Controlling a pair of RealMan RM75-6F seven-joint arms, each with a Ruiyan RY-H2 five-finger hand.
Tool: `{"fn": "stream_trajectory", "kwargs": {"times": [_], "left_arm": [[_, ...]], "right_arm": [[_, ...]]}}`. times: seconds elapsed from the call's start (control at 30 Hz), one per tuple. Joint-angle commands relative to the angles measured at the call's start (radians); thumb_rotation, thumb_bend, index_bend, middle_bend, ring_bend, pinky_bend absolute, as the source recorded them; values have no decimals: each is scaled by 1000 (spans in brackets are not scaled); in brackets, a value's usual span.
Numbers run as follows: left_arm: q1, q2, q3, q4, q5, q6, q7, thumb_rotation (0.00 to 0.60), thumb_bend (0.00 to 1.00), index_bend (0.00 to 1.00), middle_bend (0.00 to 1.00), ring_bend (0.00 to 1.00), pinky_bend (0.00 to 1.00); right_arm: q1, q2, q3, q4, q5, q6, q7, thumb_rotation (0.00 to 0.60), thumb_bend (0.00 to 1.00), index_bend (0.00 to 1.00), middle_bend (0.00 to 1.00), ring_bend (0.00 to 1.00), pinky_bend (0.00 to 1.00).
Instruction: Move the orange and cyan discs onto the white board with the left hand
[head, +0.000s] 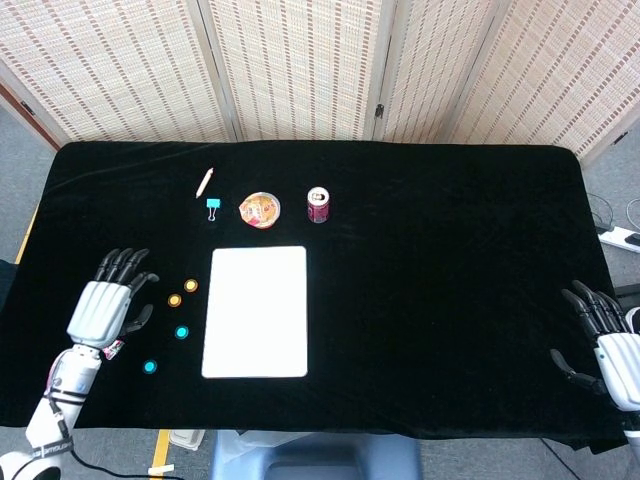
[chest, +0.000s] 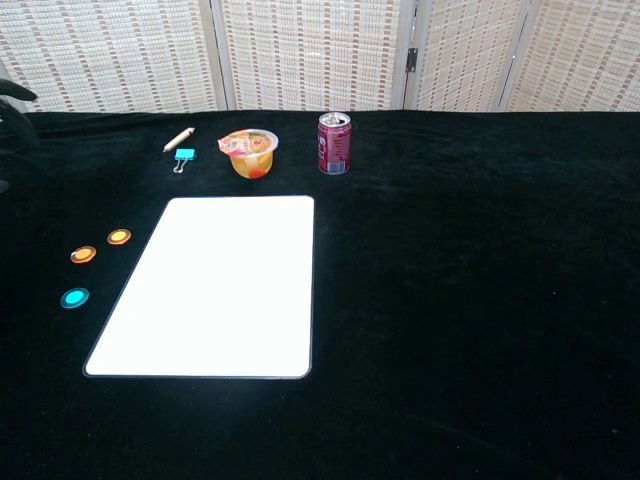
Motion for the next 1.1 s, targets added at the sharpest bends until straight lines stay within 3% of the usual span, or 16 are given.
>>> {"fn": "stream_trajectory", "kwargs": {"times": [0.03,0.4,0.83,1.1], "left_arm": [[-120,-72,-41,101,-72,-163,9,600,424,391,124,10,0],[-250,-221,-47,288,-183,-346,35,600,424,391,124,0,0],[-273,-313,-25,417,-238,-376,37,600,424,399,124,0,0],[-262,-325,-17,463,-250,-369,8,600,424,411,124,0,0]], "right_arm": [[-2,2,-2,-1,1,1,3,600,387,0,0,7,0],[-13,4,-3,4,13,8,12,600,387,0,0,8,0],[-13,0,-5,6,19,-2,12,600,387,0,0,6,0],[-14,0,-5,2,21,-5,8,600,387,0,0,5,0]]}}
